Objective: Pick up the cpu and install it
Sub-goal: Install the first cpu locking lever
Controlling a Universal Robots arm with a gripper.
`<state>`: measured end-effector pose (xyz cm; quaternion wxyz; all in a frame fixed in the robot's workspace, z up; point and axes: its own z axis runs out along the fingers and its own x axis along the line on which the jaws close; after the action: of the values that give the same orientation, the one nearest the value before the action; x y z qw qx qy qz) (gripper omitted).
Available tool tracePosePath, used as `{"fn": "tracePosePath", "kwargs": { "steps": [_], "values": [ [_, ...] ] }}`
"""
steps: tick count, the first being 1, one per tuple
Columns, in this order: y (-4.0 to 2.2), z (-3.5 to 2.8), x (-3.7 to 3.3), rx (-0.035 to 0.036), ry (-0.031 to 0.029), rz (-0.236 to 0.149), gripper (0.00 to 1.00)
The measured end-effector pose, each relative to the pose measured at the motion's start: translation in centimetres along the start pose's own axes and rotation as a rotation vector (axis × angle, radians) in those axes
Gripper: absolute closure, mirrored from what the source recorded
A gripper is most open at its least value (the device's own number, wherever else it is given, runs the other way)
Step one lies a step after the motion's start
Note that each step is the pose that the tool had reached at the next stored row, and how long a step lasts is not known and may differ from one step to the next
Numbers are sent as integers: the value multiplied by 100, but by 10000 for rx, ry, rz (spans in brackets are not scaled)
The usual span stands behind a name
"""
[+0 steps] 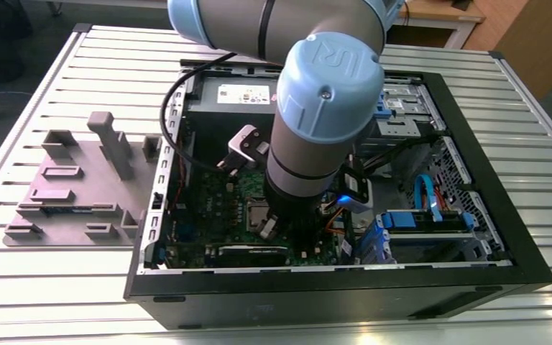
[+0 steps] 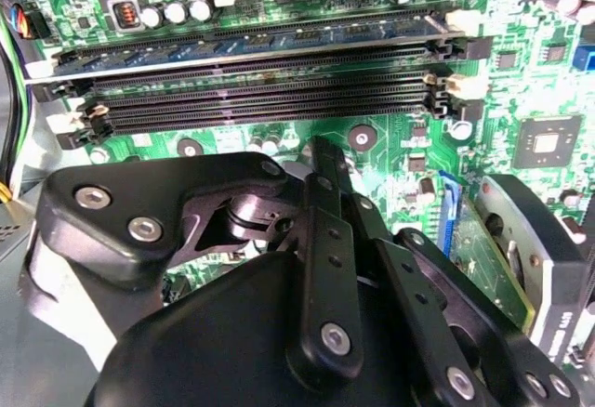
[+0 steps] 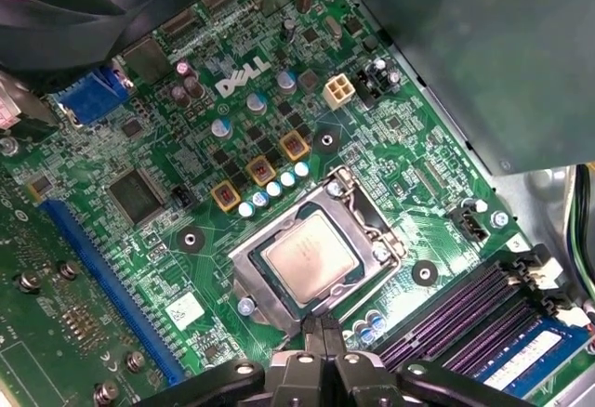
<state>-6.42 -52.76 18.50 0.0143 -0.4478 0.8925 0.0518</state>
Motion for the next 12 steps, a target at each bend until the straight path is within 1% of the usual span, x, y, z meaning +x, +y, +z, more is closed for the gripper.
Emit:
{"fn": "tracePosePath", "kwargs": {
  "steps": [3,5,7,9,12],
  "values": [
    [-4,1,1,22,-29,-6,89],
    [-8,16,2,14,-78,-14,89],
    [-4,-3,-2,11,-63,-11,89],
    [-7,19,4,2,-107,-12,89],
    [-5,21,4,7,-119,-13,89]
  ]
}}
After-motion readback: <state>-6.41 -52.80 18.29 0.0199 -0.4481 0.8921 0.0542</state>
